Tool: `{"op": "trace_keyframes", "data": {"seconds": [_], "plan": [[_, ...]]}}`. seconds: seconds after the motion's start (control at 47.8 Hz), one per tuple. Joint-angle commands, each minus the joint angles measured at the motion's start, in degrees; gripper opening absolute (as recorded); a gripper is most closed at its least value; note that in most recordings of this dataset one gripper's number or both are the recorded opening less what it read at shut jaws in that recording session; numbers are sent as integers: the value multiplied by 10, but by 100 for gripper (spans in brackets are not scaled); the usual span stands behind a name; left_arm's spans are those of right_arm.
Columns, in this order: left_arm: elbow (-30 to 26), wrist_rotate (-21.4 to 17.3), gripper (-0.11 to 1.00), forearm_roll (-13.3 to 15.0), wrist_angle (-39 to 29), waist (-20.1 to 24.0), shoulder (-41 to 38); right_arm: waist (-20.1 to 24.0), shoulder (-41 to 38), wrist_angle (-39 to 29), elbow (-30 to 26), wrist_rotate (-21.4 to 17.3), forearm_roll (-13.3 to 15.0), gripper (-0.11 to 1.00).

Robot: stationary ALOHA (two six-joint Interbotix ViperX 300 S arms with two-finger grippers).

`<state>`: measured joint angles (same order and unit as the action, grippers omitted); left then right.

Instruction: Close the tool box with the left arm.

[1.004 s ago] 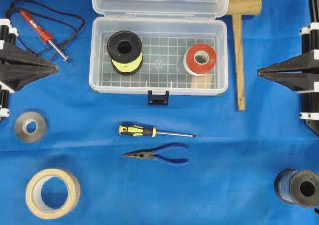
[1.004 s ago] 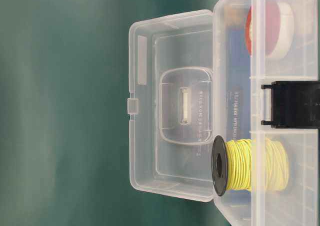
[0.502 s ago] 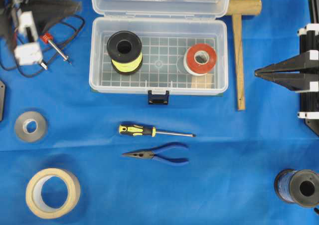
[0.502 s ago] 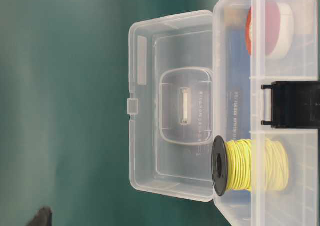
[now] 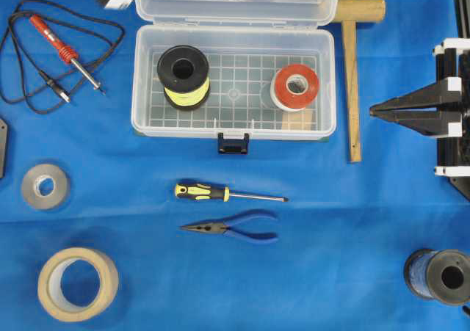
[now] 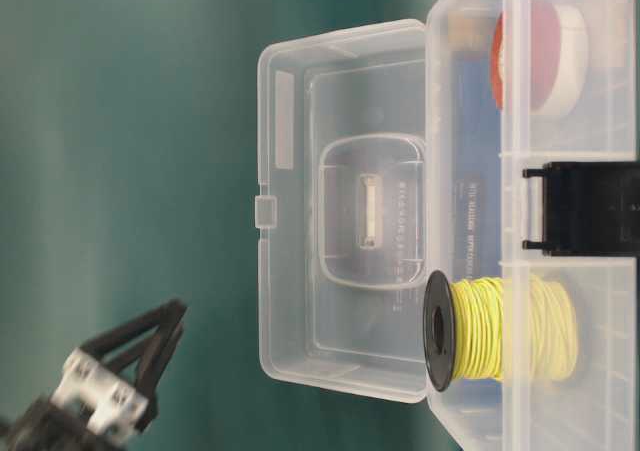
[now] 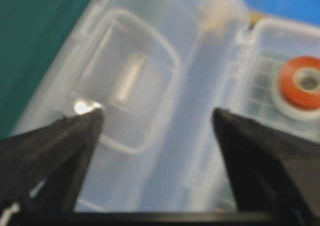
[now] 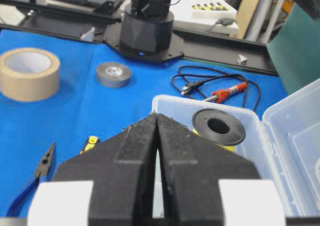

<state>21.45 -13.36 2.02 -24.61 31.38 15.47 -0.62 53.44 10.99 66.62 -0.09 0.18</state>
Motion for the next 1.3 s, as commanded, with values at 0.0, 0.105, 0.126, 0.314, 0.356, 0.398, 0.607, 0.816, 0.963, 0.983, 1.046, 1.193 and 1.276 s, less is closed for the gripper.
{"op": "trace_keyframes", "data": {"seconds": [0.0, 0.105, 0.126, 0.314, 0.356, 0.398, 0.607, 0.816, 0.963, 0.983, 1.046, 1.193, 1.276], "plan": [[-63, -3, 86, -6, -33, 22, -41, -1, -5, 1, -11, -1, -2, 0], [-105, -11, 86, -6, -62, 40, -88, -2, -6, -1, -11, -1, -1, 0], [-113, -15, 86, -6, -66, 43, -96, -1, -6, -2, -11, -1, -2, 0], [-152, -47, 86, -4, -76, 53, -157, -2, -10, -6, -11, -1, -2, 0], [-156, -49, 86, -4, -76, 54, -166, -2, -10, -5, -11, -1, -2, 0], [-159, -49, 86, -4, -76, 56, -174, -2, -10, -5, -11, -1, -1, 0], [-156, -48, 88, -2, -81, 57, -194, -2, -11, -7, -11, 0, -1, 0], [-140, -41, 87, 1, -91, 45, -188, -2, -12, -8, -11, 0, -1, 0], [-139, -40, 87, 1, -123, 20, -185, -3, -12, -8, -11, 3, -1, 0], [-139, -40, 87, 1, -127, 17, -185, -4, -12, -8, -11, 3, -1, 0], [-142, -38, 87, 1, -139, 8, -184, -5, -12, -8, -11, 4, -1, 0], [-147, -36, 87, 1, -169, -18, -174, -7, -13, -8, -11, 4, -1, 0], [-149, -34, 88, 1, -190, -32, -167, -7, -12, -8, -11, 4, -1, 0]]}}
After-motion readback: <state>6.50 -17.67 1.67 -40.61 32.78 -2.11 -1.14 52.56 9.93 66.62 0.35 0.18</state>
